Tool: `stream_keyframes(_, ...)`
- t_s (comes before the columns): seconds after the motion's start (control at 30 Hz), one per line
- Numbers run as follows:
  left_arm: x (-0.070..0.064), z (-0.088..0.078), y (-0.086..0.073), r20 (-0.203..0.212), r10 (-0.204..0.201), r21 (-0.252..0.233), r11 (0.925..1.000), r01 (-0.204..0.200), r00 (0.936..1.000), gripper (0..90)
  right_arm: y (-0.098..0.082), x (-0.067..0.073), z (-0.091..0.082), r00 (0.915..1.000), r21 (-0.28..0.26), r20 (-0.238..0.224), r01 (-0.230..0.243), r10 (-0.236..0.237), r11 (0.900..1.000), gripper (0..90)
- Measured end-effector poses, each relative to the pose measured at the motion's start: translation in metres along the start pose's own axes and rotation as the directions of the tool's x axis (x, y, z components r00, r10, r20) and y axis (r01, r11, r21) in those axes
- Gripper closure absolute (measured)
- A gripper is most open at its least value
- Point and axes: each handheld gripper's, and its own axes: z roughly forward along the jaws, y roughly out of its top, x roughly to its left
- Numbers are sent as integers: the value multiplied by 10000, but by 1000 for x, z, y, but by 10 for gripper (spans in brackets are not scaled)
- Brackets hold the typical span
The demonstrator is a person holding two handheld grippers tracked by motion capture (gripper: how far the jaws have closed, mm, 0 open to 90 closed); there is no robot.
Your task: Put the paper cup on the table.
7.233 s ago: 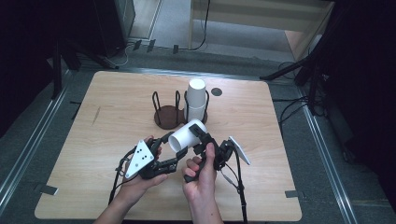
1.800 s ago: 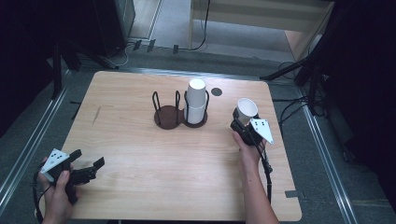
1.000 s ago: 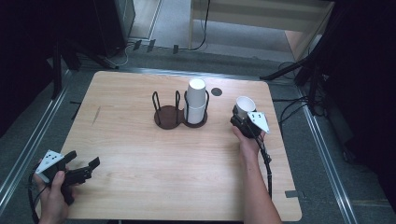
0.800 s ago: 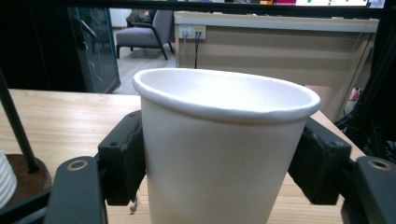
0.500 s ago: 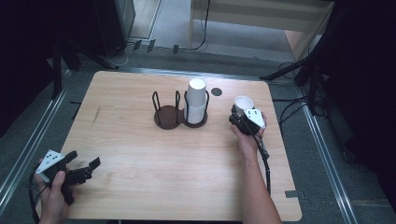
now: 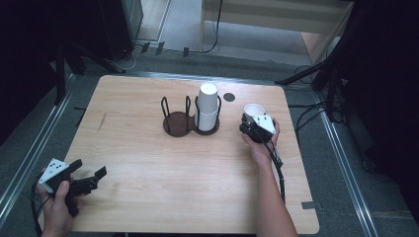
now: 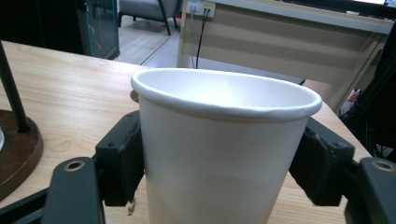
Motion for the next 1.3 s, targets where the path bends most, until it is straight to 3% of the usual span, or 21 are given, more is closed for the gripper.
stream_keyframes(0.53, -1, 2, 1, 61, 59, 51, 10000, -60, 10000, 0, 0, -3, -2, 9990, 285, -121, -425, 428, 9987, 206)
stream_keyframes(0.77, -1, 2, 1, 79, 43, 56, 10000, -43, 10000, 0, 1, -9, -5, 9944, 450, -504, -903, 925, 9949, 62)
stream_keyframes(0.83, 0, 2, 1, 103, -12, 37, 10000, 11, 9999, 0, 1, -10, -6, 9932, 521, -708, -884, 920, 9947, 5)
stream_keyframes(0.97, 0, 2, 1, 111, -18, 67, 10000, 17, 9999, 0, -1, -6, -10, 9938, 684, -958, -496, 560, 9964, 0)
stream_keyframes(1.07, 0, 3, 1, 96, -40, 56, 10000, 40, 9999, 0, -1, -5, -14, 9938, 486, -1030, -365, 413, 9982, 0)
stream_keyframes(1.23, 0, 3, 1, 99, -56, 73, 10000, 56, 9999, 0, -1, -11, -25, 9886, 225, -1225, -850, 871, 9961, 0)
stream_keyframes(1.3, 0, 3, 1, 85, -69, 76, 9999, 68, 9999, 0, -2, -13, -29, 9890, 184, -1240, -794, 811, 9967, 0)
